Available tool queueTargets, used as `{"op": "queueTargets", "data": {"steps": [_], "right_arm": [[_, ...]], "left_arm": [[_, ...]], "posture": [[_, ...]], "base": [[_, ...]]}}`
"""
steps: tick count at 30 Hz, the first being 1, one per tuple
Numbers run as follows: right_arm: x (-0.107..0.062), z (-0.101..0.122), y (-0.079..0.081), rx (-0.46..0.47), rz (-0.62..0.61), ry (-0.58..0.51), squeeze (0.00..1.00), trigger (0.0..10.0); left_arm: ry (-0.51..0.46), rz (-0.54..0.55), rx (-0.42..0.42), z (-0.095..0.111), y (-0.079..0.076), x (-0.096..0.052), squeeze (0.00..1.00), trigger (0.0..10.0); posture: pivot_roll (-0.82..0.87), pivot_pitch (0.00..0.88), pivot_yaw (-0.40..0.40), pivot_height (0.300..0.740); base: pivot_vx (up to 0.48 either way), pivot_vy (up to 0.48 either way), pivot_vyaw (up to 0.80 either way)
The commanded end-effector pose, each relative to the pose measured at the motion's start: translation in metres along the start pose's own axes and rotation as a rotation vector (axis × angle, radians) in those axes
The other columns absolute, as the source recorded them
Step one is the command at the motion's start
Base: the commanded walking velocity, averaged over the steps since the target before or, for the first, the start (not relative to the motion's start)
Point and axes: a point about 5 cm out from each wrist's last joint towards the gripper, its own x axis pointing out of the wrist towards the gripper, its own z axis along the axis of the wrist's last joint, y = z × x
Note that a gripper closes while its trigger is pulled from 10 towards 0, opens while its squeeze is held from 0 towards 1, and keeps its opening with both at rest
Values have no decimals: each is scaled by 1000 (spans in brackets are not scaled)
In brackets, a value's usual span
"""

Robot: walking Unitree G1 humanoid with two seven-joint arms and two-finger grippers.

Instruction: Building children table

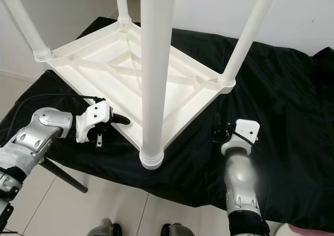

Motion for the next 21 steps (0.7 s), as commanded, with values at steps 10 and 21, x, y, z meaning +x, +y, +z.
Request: {"op": "queueTargets", "data": {"steps": [10, 21], "right_arm": [[-5, -5, -3, 11, -31, 10, 0, 10000], [-5, -5, -5, 12, -36, 8, 0, 10000]], "left_arm": [[183, 135, -102, -28, 10, 13, 0, 10000], [150, 140, -110, -27, 12, 14, 0, 0]], "posture": [[12, 122, 16, 740], [13, 123, 18, 740]], "base": [[0, 0, 0], [0, 0, 0]]}}
